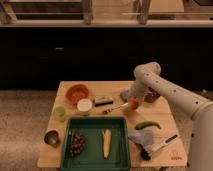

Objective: Place apple in table surface

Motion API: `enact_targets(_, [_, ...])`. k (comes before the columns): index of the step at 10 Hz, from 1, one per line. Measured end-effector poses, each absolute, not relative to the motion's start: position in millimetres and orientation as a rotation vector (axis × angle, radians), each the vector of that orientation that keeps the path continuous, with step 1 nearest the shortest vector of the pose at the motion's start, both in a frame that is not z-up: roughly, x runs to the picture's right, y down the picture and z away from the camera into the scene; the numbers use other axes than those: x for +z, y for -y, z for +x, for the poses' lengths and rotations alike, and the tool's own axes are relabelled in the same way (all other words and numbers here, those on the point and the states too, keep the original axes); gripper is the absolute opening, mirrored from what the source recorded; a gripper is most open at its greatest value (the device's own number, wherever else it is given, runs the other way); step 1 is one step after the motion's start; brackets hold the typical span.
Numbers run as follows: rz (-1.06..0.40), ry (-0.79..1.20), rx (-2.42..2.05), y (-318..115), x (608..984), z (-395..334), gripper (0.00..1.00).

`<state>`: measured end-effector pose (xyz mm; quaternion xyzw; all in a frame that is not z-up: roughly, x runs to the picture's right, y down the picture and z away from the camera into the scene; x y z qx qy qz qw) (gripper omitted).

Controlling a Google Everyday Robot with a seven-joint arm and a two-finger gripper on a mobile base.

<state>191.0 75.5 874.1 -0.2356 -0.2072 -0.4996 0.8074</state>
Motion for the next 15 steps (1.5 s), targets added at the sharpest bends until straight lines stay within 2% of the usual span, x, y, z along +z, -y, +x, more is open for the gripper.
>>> enact_targets(1, [-0.51,0.443,-1.061,-78.4,874.4,193.7,0.08])
enact_targets(7, [-0.543,0.454,-1.038,-92.4,875.0,208.8,0.71])
enact_targets(8, [-0.543,0.456,-1.039,-92.3,875.2,209.0,0.77])
enact_targets(9, [-0.545,0.459,-1.04,-93.1,874.8,210.5,0.8])
enact_targets(12, [-0.546,0.469,-1.044,-94.7,873.7,211.0,0.8])
enact_targets(15, [-0.496,0.455,-1.048,-78.4,861.4,210.5,0.8])
